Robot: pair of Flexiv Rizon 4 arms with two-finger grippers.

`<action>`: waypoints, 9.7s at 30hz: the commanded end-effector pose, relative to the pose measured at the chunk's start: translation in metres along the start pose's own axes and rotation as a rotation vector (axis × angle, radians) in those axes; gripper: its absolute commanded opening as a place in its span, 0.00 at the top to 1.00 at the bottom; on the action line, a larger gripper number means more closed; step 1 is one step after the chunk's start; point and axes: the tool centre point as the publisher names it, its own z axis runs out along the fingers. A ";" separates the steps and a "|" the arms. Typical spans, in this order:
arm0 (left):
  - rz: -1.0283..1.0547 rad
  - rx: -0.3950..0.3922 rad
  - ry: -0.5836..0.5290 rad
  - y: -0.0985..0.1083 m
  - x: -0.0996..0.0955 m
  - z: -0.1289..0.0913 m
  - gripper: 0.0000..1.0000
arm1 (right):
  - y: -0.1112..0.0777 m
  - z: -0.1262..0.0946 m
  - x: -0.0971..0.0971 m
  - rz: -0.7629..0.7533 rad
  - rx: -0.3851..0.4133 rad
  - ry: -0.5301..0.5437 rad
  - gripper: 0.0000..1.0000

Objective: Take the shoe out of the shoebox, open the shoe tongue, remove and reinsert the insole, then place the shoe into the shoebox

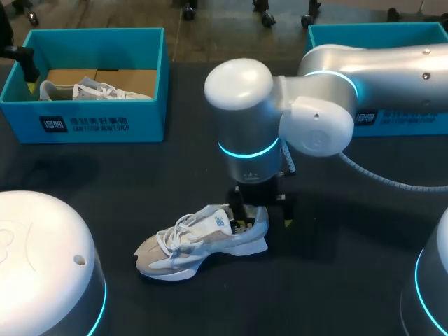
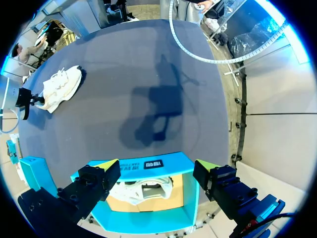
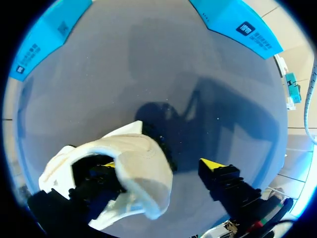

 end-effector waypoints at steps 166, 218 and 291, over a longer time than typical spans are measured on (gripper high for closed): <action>0.001 -0.003 0.001 -0.001 0.000 0.000 0.00 | 0.038 0.037 -0.036 -1.423 -1.000 1.145 0.00; 0.001 -0.003 0.001 -0.001 0.000 0.000 0.00 | 0.023 0.034 0.027 -1.548 -0.912 1.234 0.00; 0.001 -0.003 0.001 -0.001 0.000 0.000 0.00 | -0.004 0.032 0.066 -1.503 -1.035 1.177 1.00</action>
